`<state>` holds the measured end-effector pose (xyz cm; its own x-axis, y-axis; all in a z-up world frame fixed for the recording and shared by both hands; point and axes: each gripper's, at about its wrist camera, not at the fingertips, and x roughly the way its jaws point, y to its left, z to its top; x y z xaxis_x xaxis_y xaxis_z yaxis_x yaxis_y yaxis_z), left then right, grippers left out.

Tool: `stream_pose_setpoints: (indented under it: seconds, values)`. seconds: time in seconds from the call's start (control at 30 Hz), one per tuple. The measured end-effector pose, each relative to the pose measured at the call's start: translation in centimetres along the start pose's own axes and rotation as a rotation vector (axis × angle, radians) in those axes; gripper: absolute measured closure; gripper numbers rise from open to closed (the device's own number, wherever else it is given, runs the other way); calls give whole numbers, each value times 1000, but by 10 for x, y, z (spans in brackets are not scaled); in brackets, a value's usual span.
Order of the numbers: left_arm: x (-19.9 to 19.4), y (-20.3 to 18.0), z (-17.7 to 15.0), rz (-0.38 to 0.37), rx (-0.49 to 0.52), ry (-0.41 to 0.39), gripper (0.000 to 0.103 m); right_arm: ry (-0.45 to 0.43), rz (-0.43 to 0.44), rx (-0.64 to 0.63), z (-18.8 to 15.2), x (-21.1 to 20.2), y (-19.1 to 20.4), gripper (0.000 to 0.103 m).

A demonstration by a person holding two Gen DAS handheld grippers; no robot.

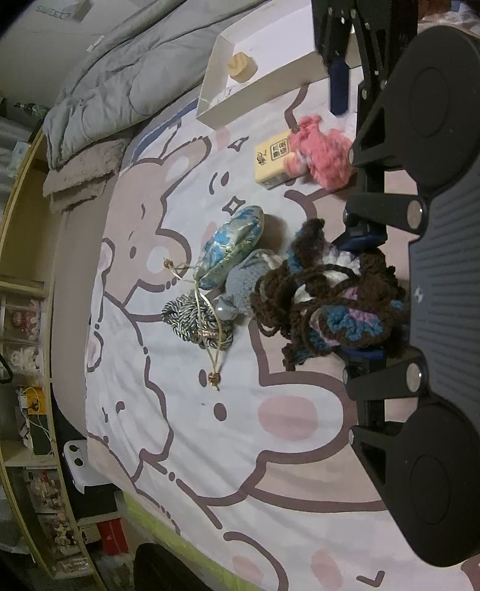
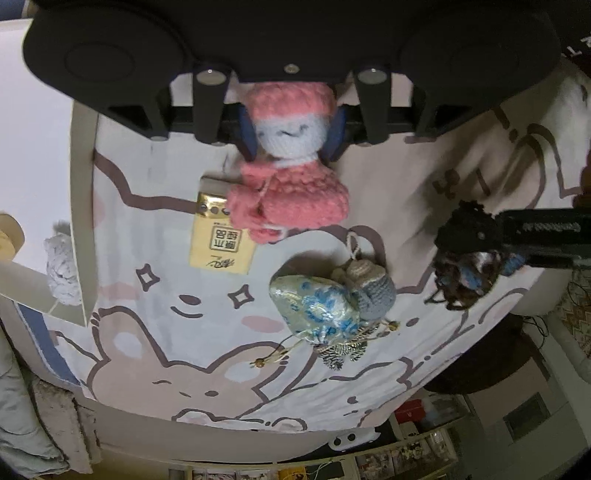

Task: Organize objects
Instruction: 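Lift the crochet flower with the left tool while the right tool lifts the pink doll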

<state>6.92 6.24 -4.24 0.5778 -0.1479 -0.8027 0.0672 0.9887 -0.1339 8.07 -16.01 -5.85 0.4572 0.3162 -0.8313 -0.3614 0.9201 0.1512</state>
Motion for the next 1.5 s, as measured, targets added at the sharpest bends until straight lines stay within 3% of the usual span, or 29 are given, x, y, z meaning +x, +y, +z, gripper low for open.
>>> stream_pose_setpoints:
  seconds: [0.07,0.3,0.57,0.97,1.17,1.3,1.5]
  values:
    - [1,1,0,3,0,4,55,-19,-4,-2,-2,-3,-1,39]
    - [2,-1,0,-2,3,5,55,25,59,29,-7,3,-2,38]
    - [4,-3,-1,0,8,13,55,64,7,-38,-13,14,3,49]
    - [-7,-4,1,-10,-6,-21,55,-52,-5,-39,-3,-16,4,56]
    - [-6,-7,1,-13,7,-14,55,75,1,-90,-13,1,8,52]
    - [-4,-8,0,-16,15,-7,55,118,-16,-163,-18,8,16,42]
    - [-2,-7,0,-19,17,-1,55,124,-37,-198,-24,17,16,49]
